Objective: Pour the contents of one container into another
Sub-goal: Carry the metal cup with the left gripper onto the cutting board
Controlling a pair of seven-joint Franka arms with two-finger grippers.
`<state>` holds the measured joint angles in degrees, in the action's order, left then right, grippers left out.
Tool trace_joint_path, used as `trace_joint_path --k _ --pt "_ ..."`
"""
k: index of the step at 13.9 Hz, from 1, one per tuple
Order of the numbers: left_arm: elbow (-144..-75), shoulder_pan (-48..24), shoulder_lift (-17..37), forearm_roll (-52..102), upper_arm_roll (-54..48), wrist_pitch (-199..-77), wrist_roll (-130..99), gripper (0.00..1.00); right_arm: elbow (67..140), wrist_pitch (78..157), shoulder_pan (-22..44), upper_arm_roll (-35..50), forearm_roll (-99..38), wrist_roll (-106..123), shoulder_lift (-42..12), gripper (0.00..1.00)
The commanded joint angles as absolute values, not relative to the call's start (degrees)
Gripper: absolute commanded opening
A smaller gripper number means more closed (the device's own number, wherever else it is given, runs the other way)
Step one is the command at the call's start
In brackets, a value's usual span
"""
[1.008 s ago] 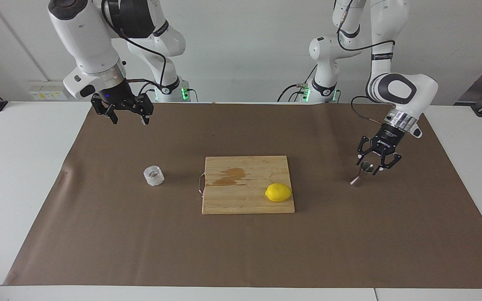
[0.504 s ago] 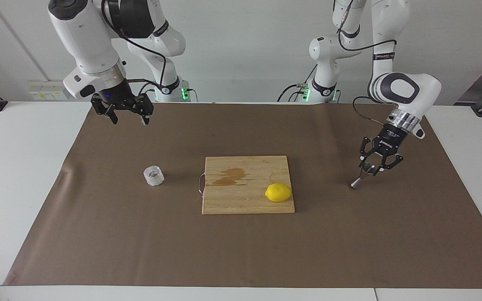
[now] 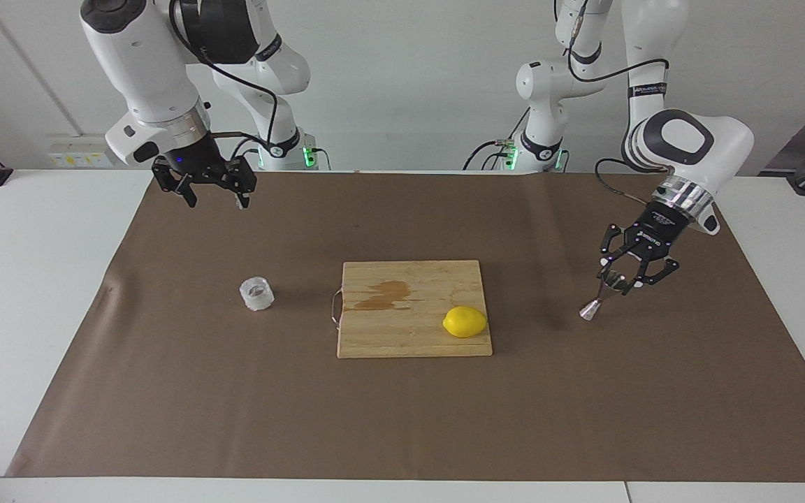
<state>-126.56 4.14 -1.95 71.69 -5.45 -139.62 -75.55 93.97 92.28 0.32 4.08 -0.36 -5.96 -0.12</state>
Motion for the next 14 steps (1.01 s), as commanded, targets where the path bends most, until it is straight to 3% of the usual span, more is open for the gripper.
trace_joint_path --k 1,6,10,14 --pt "-122.3 -2.5 -1.2 65.0 -4.9 -140.7 -87.0 0.0 93.3 91.6 -0.7 4.6 -1.8 -4.5 -0.4 1.0" --pt "-118.3 -14.0 -0.1 58.7 -5.4 -146.3 -104.6 0.0 93.3 91.6 -0.7 4.6 -1.8 -4.5 -0.4 1.0" --pt "-118.3 -27.0 2.6 58.8 -5.4 -163.5 -113.7 0.0 93.3 91.6 -0.7 4.6 -1.8 -4.5 -0.4 1.0" --pt "-115.8 -32.5 6.3 58.7 -5.4 -166.8 -113.8 0.0 93.4 91.6 -0.7 4.6 -1.8 -4.5 -0.4 1.0"
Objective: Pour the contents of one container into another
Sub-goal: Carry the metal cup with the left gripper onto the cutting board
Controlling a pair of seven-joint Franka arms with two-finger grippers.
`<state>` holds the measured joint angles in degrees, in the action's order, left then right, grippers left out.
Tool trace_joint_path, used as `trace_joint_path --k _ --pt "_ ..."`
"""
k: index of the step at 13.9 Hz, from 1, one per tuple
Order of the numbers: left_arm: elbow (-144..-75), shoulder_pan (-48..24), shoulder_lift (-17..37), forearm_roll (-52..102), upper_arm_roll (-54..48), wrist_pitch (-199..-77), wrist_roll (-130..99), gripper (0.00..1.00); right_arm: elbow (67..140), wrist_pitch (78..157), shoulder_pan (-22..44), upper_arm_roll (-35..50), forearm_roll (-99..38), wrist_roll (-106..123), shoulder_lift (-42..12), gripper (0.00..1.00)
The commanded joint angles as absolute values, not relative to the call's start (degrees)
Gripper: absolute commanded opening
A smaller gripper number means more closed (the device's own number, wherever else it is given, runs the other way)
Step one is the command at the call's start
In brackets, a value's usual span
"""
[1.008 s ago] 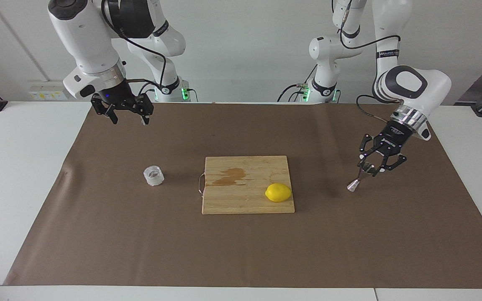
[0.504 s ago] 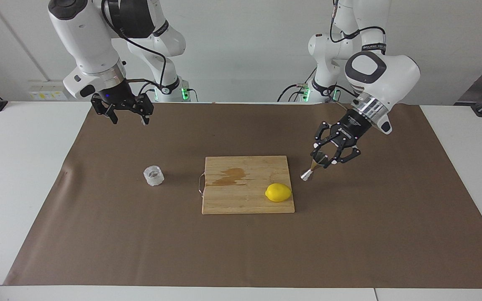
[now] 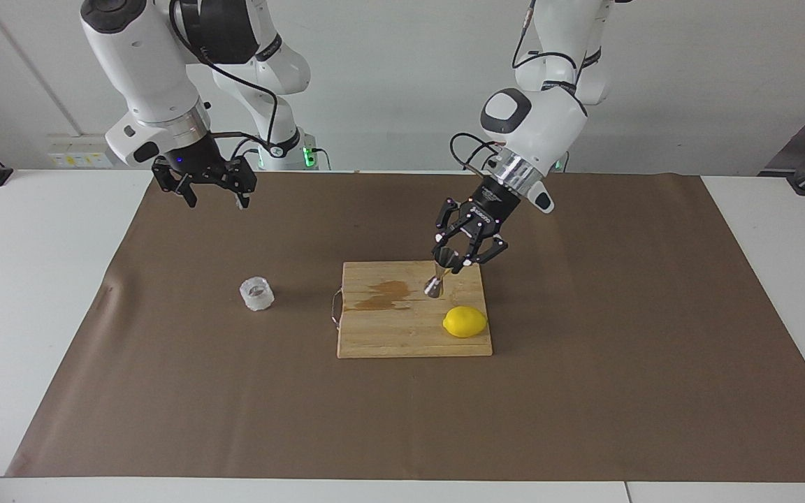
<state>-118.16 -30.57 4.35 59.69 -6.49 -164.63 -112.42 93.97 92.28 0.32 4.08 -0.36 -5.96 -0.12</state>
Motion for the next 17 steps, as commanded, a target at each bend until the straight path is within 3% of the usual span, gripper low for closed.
trace_joint_path --k 1,12,17 --pt "-115.4 -33.9 7.3 58.7 -5.4 -167.9 -114.5 0.0 93.3 91.6 -0.7 4.6 -1.8 -4.5 -0.4 1.0" --pt "-111.7 -43.4 18.6 56.6 -5.4 -176.8 -114.6 0.0 93.4 91.6 -0.7 4.6 -1.8 -4.5 -0.4 1.0" --pt "-111.9 -44.1 19.7 56.5 -5.6 -178.6 -114.8 0.05 93.3 91.6 -0.7 4.6 -1.8 -4.5 -0.4 1.0"
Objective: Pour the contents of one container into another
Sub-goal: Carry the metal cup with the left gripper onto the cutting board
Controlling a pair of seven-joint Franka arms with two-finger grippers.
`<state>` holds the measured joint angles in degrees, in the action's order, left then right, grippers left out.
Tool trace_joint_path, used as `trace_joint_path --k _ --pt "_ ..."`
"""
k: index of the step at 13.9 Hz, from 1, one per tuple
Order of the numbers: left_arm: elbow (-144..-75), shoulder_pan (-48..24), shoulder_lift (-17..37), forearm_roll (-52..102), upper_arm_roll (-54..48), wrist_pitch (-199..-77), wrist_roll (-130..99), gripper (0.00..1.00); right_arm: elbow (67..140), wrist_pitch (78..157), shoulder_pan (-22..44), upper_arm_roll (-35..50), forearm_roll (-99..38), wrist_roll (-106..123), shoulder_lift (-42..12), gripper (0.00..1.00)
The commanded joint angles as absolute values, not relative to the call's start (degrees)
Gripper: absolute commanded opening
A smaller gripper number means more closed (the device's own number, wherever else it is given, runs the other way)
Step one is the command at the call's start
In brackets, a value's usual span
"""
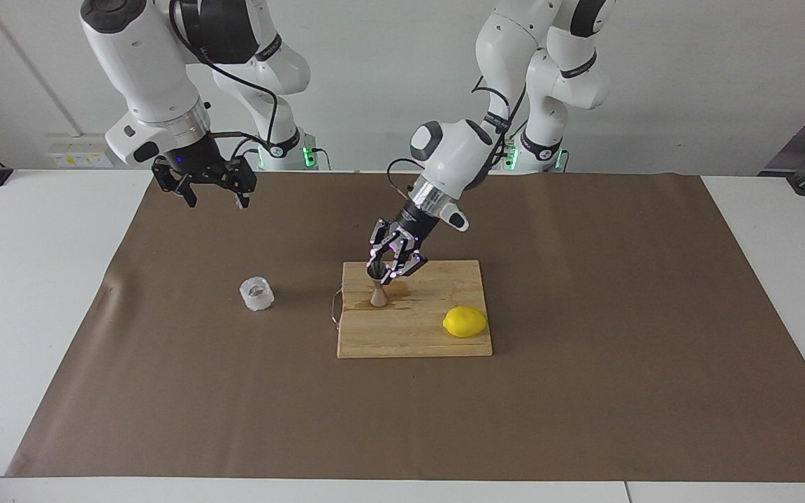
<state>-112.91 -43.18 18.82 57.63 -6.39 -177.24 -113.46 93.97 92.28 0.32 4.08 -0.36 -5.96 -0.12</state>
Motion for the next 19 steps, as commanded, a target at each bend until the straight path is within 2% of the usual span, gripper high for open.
trace_joint_path --k 1,3,4,5,8,13,19 --pt "-112.1 -44.1 19.8 56.6 -5.6 -178.6 -114.8 0.14 93.4 91.6 -0.7 4.6 -1.8 -4.5 -0.4 1.0" --pt "-112.3 -44.1 19.8 56.6 -5.7 -178.7 -114.8 0.34 93.4 91.6 -0.7 4.6 -1.8 -4.5 -0.4 1.0" --pt "-112.3 -44.1 19.8 56.8 -5.7 -178.6 -114.9 0.73 93.3 91.6 -0.7 4.6 -1.8 -4.5 -0.4 1.0" --pt "-112.2 -44.1 19.8 56.8 -5.7 -178.6 -115.0 1.0 93.3 91.6 -0.7 4.6 -1.8 -4.5 -0.4 1.0" --pt "-112.1 -43.4 19.4 56.8 -5.6 -178.2 -114.8 1.0 93.4 91.6 -0.7 4.6 -1.8 -4.5 -0.4 1.0" --pt "-112.3 -40.6 12.1 55.5 -4.0 -169.7 -114.5 1.0 93.3 91.6 -0.7 4.6 -1.8 -4.5 -0.4 1.0" --pt "-104.0 -32.4 11.4 31.6 -1.7 -149.8 -113.6 1.0 93.3 91.6 -0.7 4.6 -1.8 -4.5 -0.4 1.0"
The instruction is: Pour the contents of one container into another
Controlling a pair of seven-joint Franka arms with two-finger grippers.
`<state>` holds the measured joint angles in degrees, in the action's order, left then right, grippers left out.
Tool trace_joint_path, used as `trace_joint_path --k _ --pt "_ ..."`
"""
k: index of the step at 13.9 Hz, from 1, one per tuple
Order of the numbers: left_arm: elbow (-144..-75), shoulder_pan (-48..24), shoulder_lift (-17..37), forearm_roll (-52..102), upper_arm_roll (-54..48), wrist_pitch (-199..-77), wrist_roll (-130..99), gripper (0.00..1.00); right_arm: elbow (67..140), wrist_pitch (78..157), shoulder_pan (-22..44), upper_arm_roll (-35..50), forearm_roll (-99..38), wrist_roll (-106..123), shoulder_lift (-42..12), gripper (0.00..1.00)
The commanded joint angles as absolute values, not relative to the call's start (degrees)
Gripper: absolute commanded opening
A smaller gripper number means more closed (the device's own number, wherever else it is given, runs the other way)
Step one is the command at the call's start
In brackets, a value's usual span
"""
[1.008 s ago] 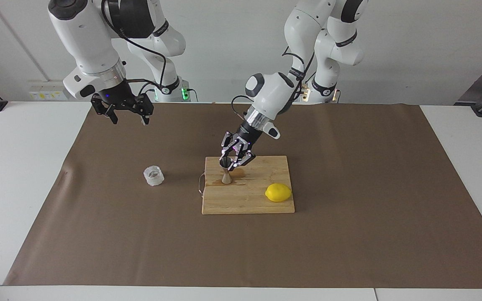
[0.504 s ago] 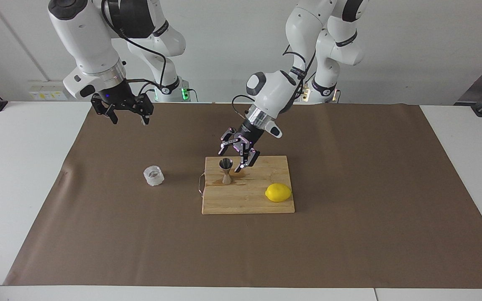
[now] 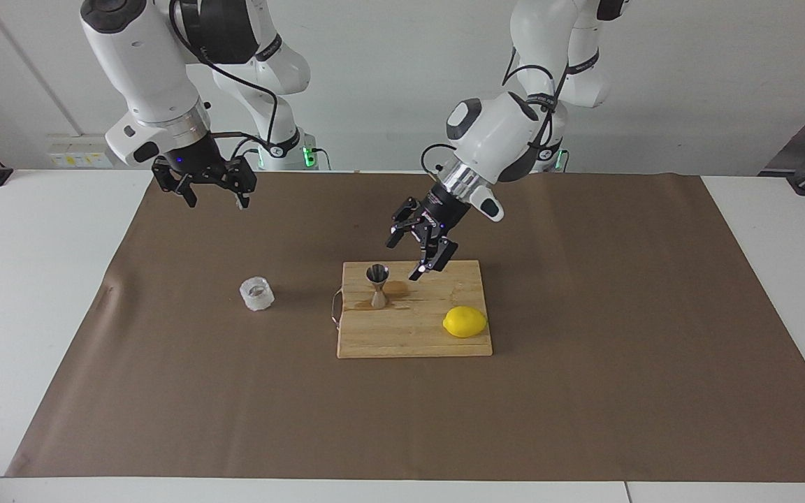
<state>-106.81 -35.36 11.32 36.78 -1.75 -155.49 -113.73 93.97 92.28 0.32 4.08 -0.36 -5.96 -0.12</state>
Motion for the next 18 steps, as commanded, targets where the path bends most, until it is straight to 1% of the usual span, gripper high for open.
trace_joint_path --k 1,3,5,8,10,12,14,18 --pt "-103.0 -31.0 11.3 29.2 -1.7 -147.3 -112.5 1.0 93.4 91.6 -0.7 4.6 -1.8 -4.5 -0.4 1.0" --pt "-102.5 -28.2 9.6 26.6 -1.5 -143.7 -109.8 1.0 93.3 91.6 -0.7 4.6 -1.8 -4.5 -0.4 1.0" --pt "-102.5 -25.2 7.4 26.1 -1.5 -139.5 -102.3 1.0 93.3 91.6 -0.7 4.6 -1.8 -4.5 -0.4 1.0" --pt "-102.7 -20.3 3.2 26.0 -1.4 -134.4 -83.0 1.0 93.4 91.6 -0.7 4.6 -1.8 -4.5 -0.4 1.0" --pt "-103.1 -16.5 1.2 26.0 -1.5 -133.7 -71.1 1.0 93.3 91.6 -0.7 4.6 -1.8 -4.5 -0.4 1.0" --pt "-103.0 -13.6 0.5 25.8 -1.4 -130.1 -58.2 1.0 93.3 91.6 -0.7 4.6 -1.8 -4.5 -0.4 1.0" --pt "-103.0 -10.9 0.0 22.3 -1.2 -126.7 -47.8 1.0 93.4 91.6 -0.7 4.6 -1.8 -4.5 -0.4 1.0" --pt "-105.0 -7.4 -1.1 17.7 -1.2 -125.3 -38.0 1.0 93.4 91.6 -0.7 4.6 -1.8 -4.5 -0.4 1.0"
